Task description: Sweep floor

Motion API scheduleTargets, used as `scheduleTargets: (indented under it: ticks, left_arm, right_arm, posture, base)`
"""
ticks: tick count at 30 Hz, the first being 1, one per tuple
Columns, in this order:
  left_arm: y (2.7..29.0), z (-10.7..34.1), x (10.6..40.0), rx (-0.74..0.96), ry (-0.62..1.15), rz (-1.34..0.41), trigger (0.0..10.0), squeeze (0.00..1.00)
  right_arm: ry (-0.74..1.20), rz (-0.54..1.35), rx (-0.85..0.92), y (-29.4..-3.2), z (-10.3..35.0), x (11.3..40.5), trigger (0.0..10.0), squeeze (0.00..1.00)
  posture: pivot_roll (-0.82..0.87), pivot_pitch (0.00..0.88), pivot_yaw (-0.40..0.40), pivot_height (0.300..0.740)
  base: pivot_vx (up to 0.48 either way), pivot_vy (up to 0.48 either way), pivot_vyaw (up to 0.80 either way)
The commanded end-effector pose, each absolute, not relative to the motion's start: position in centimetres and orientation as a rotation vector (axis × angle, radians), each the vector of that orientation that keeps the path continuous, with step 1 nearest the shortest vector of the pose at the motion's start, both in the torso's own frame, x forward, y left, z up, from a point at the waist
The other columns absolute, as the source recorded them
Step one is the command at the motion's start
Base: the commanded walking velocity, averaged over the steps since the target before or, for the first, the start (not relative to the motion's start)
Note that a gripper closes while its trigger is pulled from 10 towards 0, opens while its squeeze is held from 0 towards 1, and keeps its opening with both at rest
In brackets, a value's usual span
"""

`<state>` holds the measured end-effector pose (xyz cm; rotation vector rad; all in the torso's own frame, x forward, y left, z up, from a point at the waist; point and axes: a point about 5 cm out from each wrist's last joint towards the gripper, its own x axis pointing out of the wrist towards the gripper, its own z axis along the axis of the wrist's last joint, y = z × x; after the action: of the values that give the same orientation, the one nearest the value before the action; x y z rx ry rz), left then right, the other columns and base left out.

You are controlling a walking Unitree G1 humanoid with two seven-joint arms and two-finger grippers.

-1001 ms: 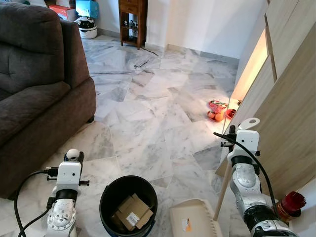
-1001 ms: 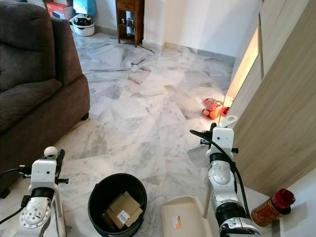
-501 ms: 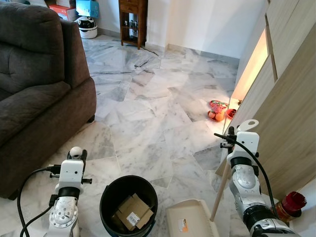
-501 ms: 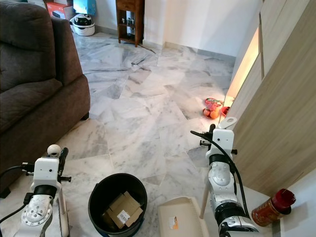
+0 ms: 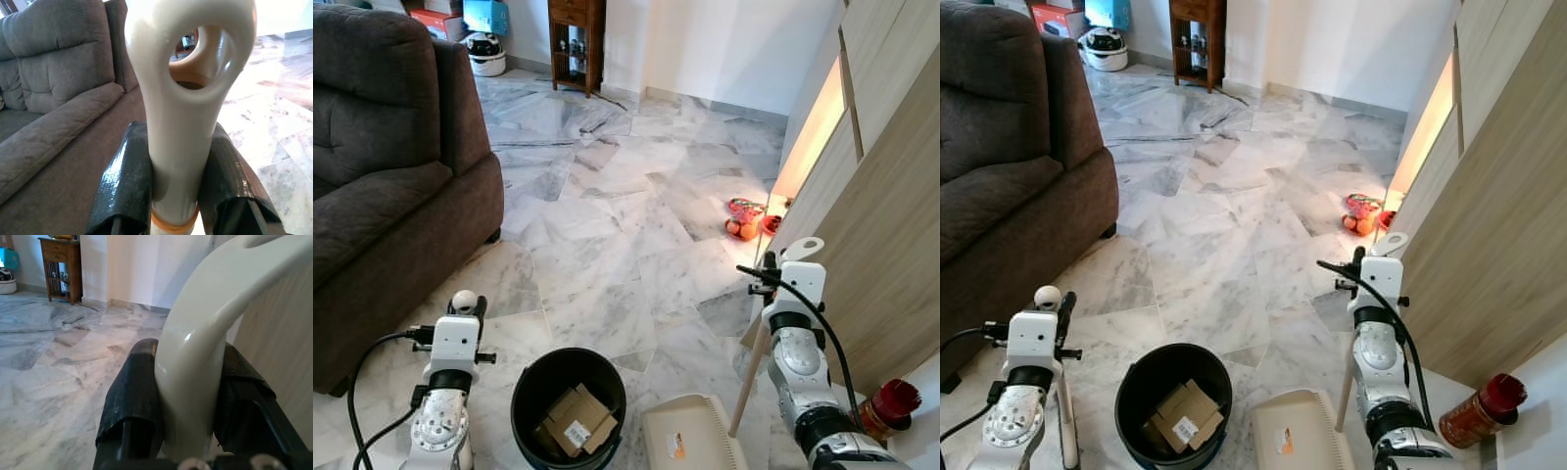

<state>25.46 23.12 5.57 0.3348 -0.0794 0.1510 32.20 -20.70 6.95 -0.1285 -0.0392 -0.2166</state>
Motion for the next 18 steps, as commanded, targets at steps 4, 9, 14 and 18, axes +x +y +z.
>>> scheduleTargets:
  ticks: [4,9,14,18]
  left_arm:
    - [22.89,6.08,25.82,0.336,-0.114,0.134,10.0,0.00]
    - [22.88,6.07,25.81,0.336,-0.115,0.134,10.0,0.00]
    - [22.89,6.12,25.84,0.335,-0.116,0.134,10.0,0.00]
    - [22.90,6.16,25.87,0.334,-0.118,0.137,10.0,0.00]
  right_arm:
    - [-0.076,-0.224,-0.116,-20.79,7.68,32.57,10.0,0.00]
    - [-0.071,-0.223,-0.117,-20.85,7.56,32.50,10.0,0.00]
    - [-0.074,-0.222,-0.117,-20.91,7.60,32.52,10.0,0.00]
    - [-0.071,-0.217,-0.114,-20.80,7.50,32.47,10.0,0.00]
  posture:
    - [0.09,0.000,-0.060,0.740]
    - [0.09,0.000,-0.060,0.740]
    - [0.09,0.000,-0.060,0.740]
    - [0.09,0.000,-0.060,0.740]
  base:
    - [0.000,0.000,0.00]
    - [0.000,0.000,0.00]
    - [-0.195,0.000,0.00]
    - [-0.246,0.000,0.00]
